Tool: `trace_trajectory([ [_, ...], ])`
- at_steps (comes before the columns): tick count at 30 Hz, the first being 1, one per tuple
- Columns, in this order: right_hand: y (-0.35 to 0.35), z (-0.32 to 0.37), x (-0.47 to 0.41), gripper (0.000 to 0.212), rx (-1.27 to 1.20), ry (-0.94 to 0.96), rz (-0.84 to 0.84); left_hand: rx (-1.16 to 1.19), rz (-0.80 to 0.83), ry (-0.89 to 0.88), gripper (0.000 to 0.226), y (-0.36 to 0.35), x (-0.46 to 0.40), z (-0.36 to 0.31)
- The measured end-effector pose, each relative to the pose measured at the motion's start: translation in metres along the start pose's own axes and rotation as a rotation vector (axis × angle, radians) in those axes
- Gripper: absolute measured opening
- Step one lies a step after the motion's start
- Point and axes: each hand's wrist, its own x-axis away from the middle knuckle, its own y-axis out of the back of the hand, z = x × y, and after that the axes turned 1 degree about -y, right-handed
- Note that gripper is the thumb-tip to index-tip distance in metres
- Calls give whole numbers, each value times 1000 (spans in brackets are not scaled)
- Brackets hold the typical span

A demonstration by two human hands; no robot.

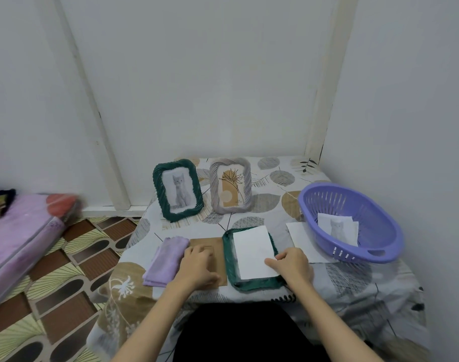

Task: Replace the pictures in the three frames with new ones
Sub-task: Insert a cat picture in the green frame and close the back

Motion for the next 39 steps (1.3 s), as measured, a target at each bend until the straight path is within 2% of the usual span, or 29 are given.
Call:
trace_trajectory([
  [3, 5, 0, -3, 15, -135, 31, -39, 114, -149, -61, 60, -1, 0, -12],
  [5, 13, 4, -5, 16, -343, 91, -8, 365, -258, -114, 49, -1, -1, -28],
  [6, 18, 7, -5, 18, -440, 117, 13, 575, -255, -136, 45, -1, -3, -38],
  [9, 38, 15, -7, 15, -603, 154, 76, 1230, -23, -150, 42, 6, -8, -69],
  [12, 58, 14, -10, 14, -590, 208, 108, 1456, 48, -116, 45, 6, -23, -88],
  [15, 79, 2, -12, 19, -356, 334, -60, 1427, 13, -103, 51, 3, -35, -100],
  [17, 90, -16, -18, 26, -6, 428, -225, 1381, 12, -120, 55, 0, -41, -106],
  [18, 96, -26, -21, 30, 167, 435, -261, 1355, 9, -132, 56, -2, -44, -109],
  [20, 109, -42, -24, 31, 331, 371, -185, 1294, 8, -149, 57, -6, -48, -115],
  [23, 125, -53, -27, 32, 183, 345, -41, 1225, 37, -139, 57, -12, -57, -129],
  [32, 161, -47, -50, 37, -62, 414, -143, 1010, 90, 15, 57, -42, -85, -159],
  [36, 156, -45, -51, 37, -96, 418, -140, 892, 146, -55, 63, -52, -91, -173],
  [37, 151, -46, -51, 37, -102, 419, -132, 812, 171, -96, 65, -54, -92, -177],
  [39, 138, -48, -47, 39, -77, 433, -101, 495, 181, -198, 68, -62, -94, -181],
])
